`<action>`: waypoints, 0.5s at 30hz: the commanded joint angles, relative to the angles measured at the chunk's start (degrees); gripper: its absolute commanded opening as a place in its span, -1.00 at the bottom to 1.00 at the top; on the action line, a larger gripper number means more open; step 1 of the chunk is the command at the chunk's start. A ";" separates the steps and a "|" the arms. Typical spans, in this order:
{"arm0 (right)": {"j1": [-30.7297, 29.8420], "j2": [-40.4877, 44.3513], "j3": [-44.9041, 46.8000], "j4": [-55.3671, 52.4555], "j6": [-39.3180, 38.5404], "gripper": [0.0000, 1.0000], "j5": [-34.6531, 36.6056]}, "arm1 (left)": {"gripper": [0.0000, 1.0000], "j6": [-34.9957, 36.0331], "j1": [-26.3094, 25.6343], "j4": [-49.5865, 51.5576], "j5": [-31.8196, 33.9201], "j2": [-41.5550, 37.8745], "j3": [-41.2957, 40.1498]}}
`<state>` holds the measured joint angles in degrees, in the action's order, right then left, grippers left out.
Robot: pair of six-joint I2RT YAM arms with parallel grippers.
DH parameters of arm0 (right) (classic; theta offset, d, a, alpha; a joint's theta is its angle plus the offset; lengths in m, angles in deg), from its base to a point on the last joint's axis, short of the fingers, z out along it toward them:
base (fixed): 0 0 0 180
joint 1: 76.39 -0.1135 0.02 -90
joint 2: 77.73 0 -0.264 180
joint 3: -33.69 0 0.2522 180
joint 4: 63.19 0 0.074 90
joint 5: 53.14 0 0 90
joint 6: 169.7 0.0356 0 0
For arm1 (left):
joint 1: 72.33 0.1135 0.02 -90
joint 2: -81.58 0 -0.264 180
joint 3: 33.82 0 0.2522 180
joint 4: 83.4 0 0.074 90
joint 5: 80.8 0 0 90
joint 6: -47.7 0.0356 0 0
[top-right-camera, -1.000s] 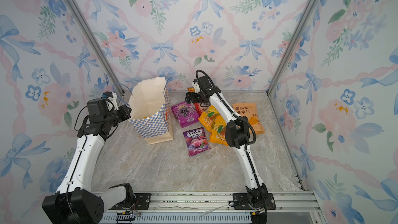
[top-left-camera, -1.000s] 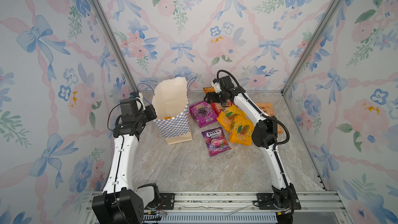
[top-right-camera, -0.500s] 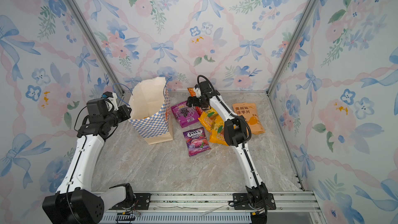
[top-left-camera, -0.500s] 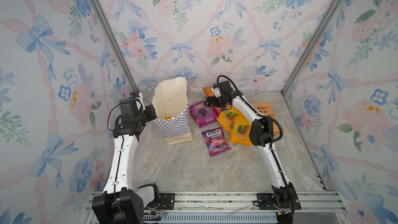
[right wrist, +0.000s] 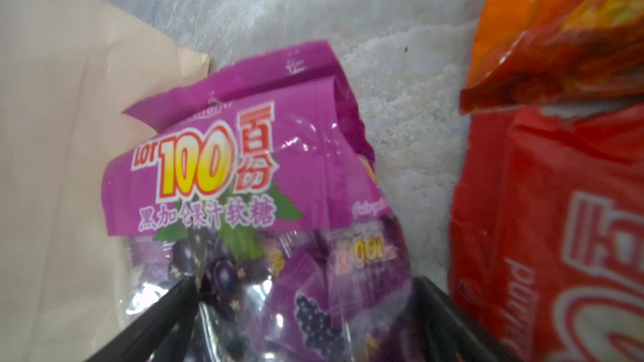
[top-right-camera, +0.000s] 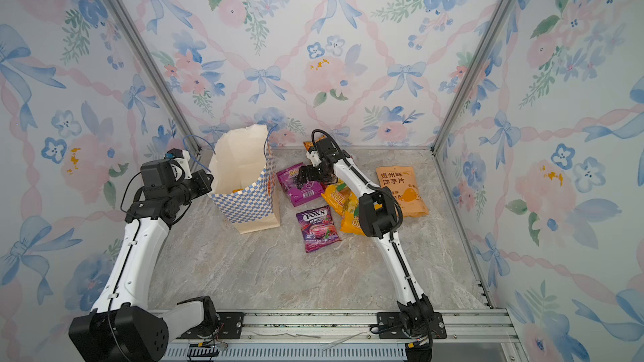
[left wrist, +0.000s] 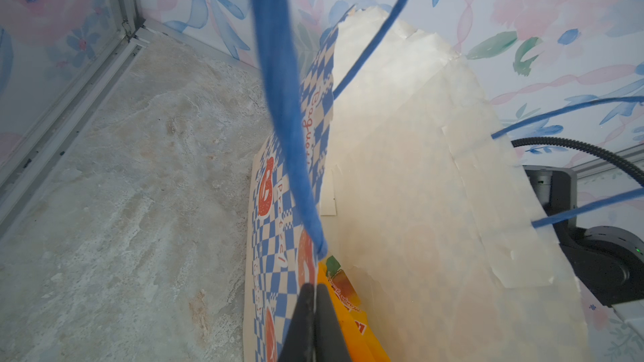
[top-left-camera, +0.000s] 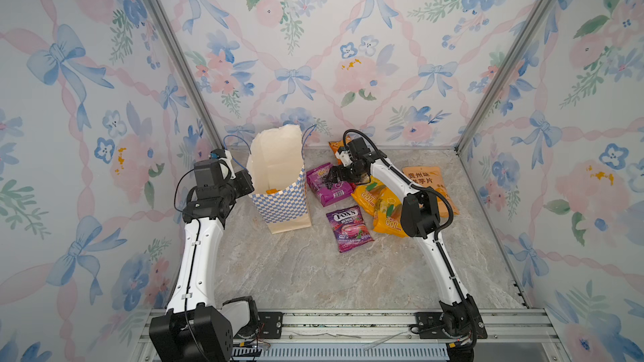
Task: Place the snacks into the paper bag
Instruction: Pick up the snack from the top-center of the table.
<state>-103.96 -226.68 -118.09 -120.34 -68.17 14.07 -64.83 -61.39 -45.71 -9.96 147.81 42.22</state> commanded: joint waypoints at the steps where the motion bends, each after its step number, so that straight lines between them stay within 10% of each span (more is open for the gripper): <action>1: -2.08 3.17 2.76 -6.21 -4.01 0.93 -0.87 | -1.00 0.55 0.57 -1.35 -0.71 -1.37 -0.96; 15: -3.73 10.10 14.32 -1.86 -5.40 0.66 0.78 | -1.00 0.73 0.57 -1.40 -0.54 -1.86 -1.40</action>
<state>-107.57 -219.16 -106.14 -122.35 -73.65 14.51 -64.83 -61.39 -45.89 -9.96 147.09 41.65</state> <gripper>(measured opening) 0.843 0.050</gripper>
